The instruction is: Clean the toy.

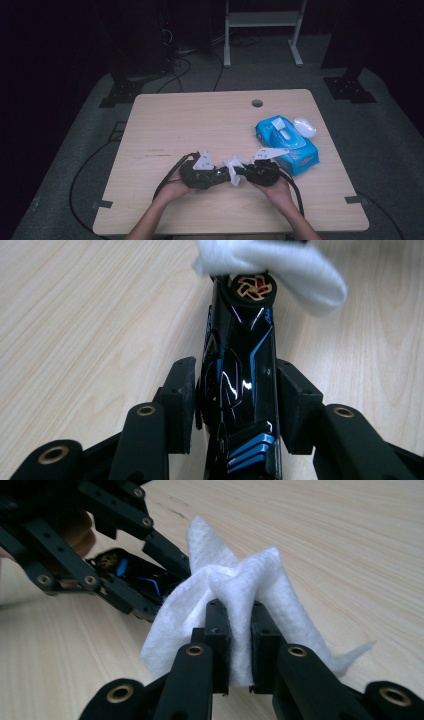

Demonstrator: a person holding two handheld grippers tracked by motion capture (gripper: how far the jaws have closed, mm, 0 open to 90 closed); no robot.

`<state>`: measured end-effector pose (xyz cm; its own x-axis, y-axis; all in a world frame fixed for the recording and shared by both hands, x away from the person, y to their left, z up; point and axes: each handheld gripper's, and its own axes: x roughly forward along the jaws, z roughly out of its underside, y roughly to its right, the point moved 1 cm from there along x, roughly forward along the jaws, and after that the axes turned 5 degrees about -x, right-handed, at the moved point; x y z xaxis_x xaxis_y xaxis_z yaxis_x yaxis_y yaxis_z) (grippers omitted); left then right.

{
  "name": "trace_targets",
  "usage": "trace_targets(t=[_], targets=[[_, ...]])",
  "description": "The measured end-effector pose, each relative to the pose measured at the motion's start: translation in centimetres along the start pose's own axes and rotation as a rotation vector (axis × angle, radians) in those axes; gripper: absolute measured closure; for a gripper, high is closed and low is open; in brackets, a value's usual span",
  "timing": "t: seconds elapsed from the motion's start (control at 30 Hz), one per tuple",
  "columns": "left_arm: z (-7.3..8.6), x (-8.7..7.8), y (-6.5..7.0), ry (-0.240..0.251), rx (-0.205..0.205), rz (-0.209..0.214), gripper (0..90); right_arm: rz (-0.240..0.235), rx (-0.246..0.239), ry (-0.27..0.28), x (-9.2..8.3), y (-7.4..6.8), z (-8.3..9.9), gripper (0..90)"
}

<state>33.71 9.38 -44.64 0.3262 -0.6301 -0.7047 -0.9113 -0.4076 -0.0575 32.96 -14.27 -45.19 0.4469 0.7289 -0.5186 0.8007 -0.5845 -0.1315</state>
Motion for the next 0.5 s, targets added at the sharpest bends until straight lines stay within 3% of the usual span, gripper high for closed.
trace_targets(t=[0.17, 0.3, 0.5], targets=[[-0.1, 0.0, -0.1, 0.000, -0.016, 0.010, 56.2, 0.031, 0.037, -0.033, -0.3, 1.2, 0.8, 81.3], [-0.7, 0.4, -0.1, -0.028, -0.013, 0.017, 54.5, 0.046, 0.034, -0.002, -1.3, 1.4, 0.4, 81.3], [-2.0, 1.6, 0.3, -0.082, 0.004, 0.020, 49.5, 0.057, 0.012, -0.030, -2.0, 1.5, 0.7, 81.2]])
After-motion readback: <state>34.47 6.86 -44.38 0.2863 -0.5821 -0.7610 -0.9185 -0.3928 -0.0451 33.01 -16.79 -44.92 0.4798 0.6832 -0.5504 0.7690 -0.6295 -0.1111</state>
